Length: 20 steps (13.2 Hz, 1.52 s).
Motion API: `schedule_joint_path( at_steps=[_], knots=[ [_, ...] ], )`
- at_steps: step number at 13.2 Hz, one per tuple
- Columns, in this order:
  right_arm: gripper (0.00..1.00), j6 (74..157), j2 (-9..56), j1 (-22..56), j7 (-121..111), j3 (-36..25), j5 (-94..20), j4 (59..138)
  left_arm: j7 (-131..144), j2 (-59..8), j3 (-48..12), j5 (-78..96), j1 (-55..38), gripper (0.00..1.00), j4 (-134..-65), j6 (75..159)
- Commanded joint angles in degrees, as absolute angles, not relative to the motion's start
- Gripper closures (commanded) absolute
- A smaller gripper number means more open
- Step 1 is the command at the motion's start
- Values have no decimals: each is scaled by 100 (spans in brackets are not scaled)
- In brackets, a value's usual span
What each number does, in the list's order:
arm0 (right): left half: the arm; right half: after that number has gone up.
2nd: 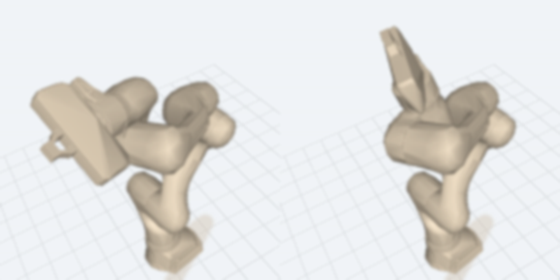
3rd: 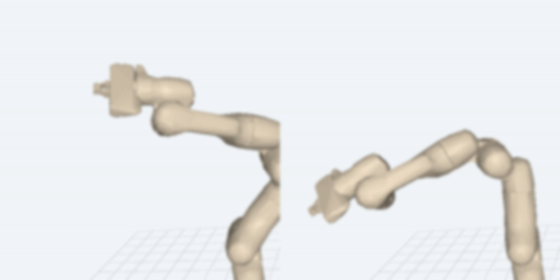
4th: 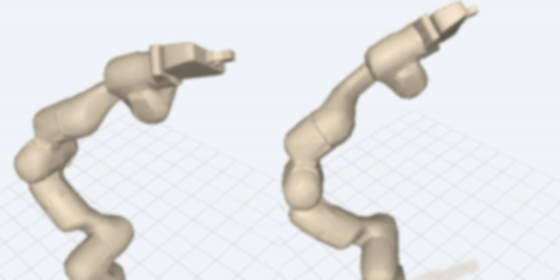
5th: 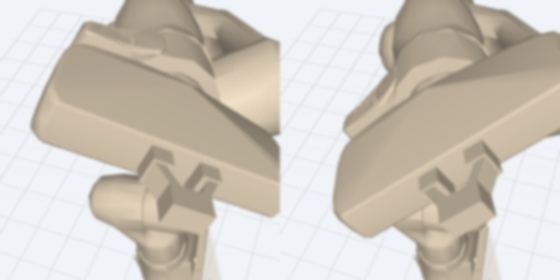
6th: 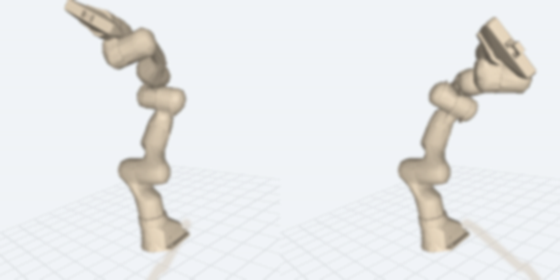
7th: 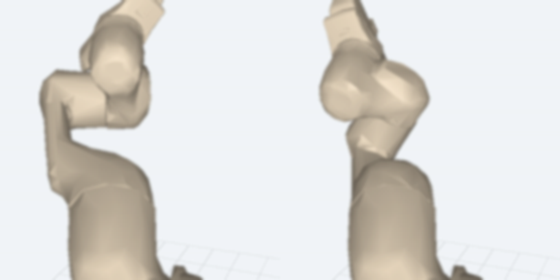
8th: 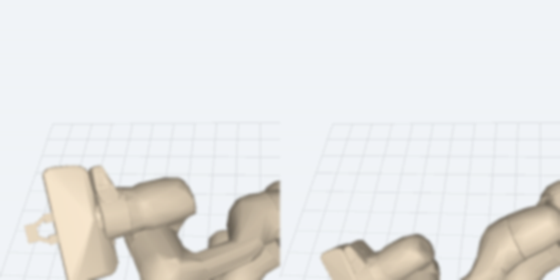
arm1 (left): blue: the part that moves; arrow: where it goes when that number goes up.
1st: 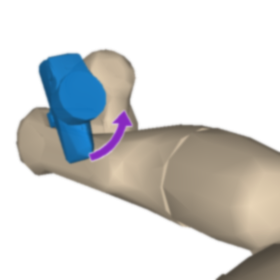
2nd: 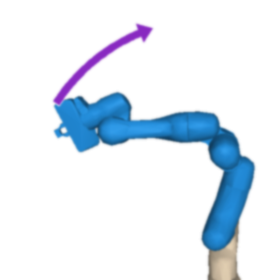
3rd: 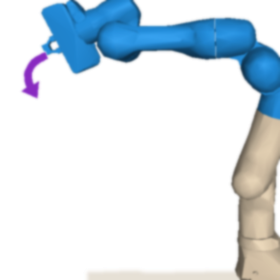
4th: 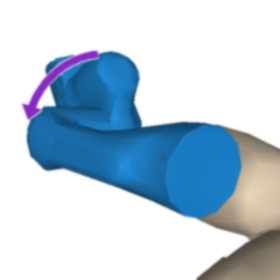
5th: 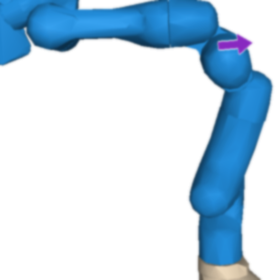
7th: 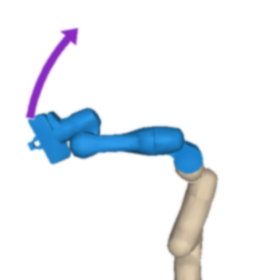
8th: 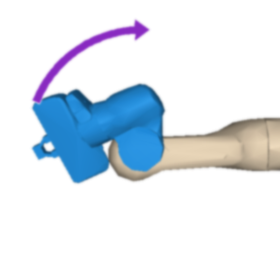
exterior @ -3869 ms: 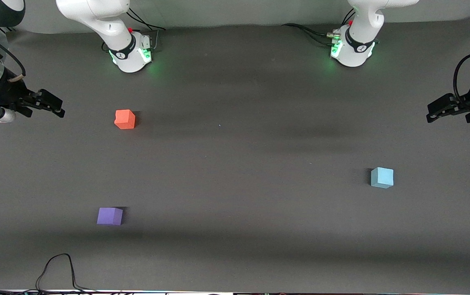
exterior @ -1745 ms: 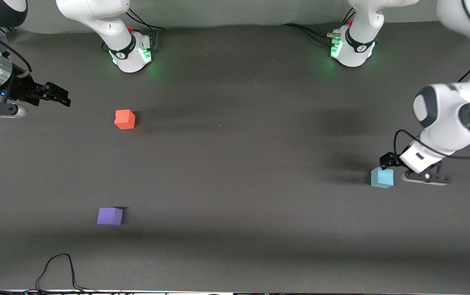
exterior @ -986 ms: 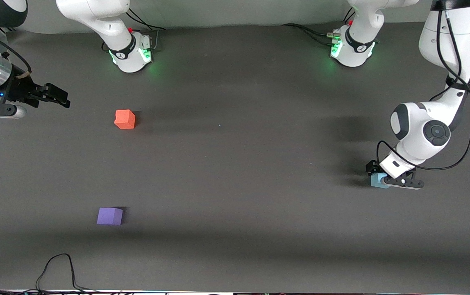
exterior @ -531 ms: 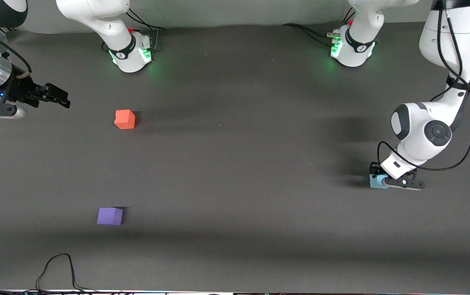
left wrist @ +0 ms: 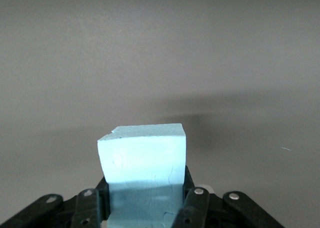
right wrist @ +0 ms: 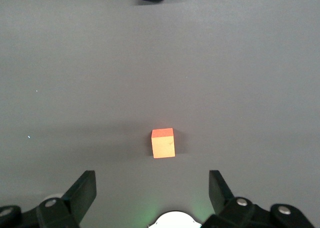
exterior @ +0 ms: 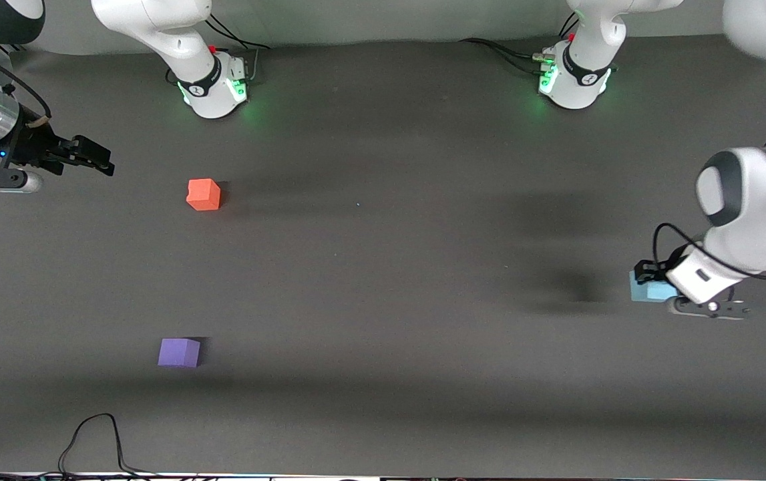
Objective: Place blue block between orange and purple blocks
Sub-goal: 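Carry the blue cube with the left gripper toward the table's middle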
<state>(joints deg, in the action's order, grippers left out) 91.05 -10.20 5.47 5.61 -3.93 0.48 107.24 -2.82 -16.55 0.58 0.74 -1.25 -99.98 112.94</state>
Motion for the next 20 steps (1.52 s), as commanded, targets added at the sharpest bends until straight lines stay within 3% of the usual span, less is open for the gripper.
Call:
schedule_joint_path(
  at_steps=[1,5,9,13,18,19,20],
  knots=[
    [0,9097,-1142,571,536,-422,53,10793,927,-1801,-166,105,-631,52,-9047,10312],
    [0,9114,-1187,580,554,-413,44,10784,3201,-1950,-859,79,-1684,52,-8552,10291],
    [0,9254,-1152,571,536,-413,18,10793,5049,-3003,-940,-482,-3266,52,-7648,10677],
    [0,9351,-1028,571,536,-422,18,10802,6448,-4409,-897,-1421,-4629,52,-7208,11687],
    [0,9387,-984,571,527,-422,18,10846,7005,-5255,-888,-1890,-5001,51,-7207,12497],
    [0,9387,-984,571,527,-413,18,10846,7005,-5273,-888,-1890,-4984,48,-7207,12550],
    [0,9387,-958,571,527,-413,18,10837,6987,-5265,-879,-1890,-4957,26,-7207,12559]
  ],
)
